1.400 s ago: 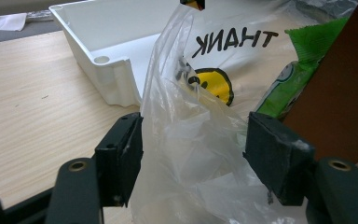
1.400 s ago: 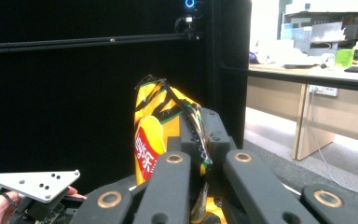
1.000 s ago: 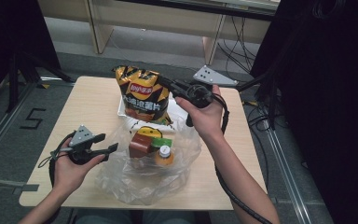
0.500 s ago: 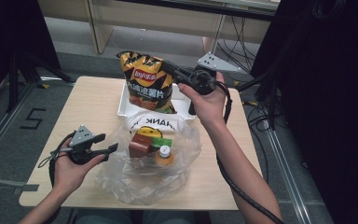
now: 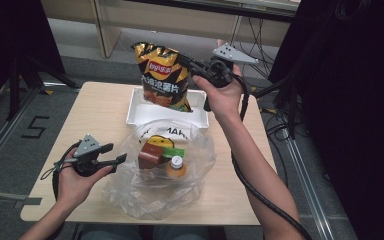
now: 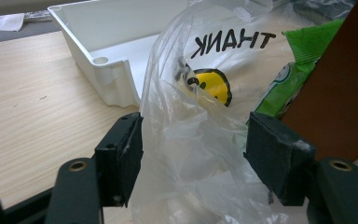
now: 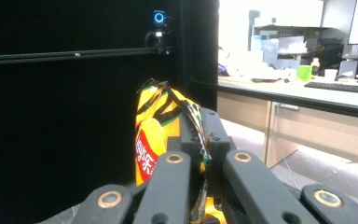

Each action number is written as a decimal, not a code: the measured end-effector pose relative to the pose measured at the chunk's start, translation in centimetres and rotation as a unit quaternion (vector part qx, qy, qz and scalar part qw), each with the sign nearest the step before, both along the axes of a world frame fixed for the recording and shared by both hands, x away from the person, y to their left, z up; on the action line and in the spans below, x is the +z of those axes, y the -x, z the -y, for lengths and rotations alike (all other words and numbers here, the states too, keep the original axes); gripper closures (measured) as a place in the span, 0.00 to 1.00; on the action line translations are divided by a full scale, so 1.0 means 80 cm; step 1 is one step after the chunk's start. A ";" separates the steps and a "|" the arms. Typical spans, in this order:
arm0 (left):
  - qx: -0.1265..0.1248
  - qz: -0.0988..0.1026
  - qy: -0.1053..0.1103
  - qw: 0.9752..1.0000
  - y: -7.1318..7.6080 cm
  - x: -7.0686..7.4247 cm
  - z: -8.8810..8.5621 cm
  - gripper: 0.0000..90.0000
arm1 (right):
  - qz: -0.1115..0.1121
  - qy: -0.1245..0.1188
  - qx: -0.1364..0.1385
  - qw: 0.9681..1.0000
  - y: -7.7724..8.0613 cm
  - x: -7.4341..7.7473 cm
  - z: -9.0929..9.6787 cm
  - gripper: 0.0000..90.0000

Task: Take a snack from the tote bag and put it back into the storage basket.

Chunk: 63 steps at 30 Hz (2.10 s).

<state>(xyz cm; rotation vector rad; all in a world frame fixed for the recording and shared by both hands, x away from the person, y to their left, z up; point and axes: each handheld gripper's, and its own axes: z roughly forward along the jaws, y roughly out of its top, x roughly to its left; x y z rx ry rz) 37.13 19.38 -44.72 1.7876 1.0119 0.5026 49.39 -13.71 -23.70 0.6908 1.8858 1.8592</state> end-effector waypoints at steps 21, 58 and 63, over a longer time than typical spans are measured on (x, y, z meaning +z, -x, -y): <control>-0.002 0.001 -0.004 1.000 0.000 -0.001 -0.002 0.40 | -0.031 0.003 -0.028 0.999 -0.041 -0.009 -0.002 1.00; -0.005 -0.003 -0.006 1.000 0.002 -0.005 -0.002 0.40 | -0.091 0.039 -0.060 0.993 -0.113 -0.065 -0.025 1.00; -0.006 -0.003 -0.006 1.000 0.002 -0.005 -0.001 0.40 | -0.103 0.041 -0.067 0.992 -0.122 -0.074 -0.027 1.00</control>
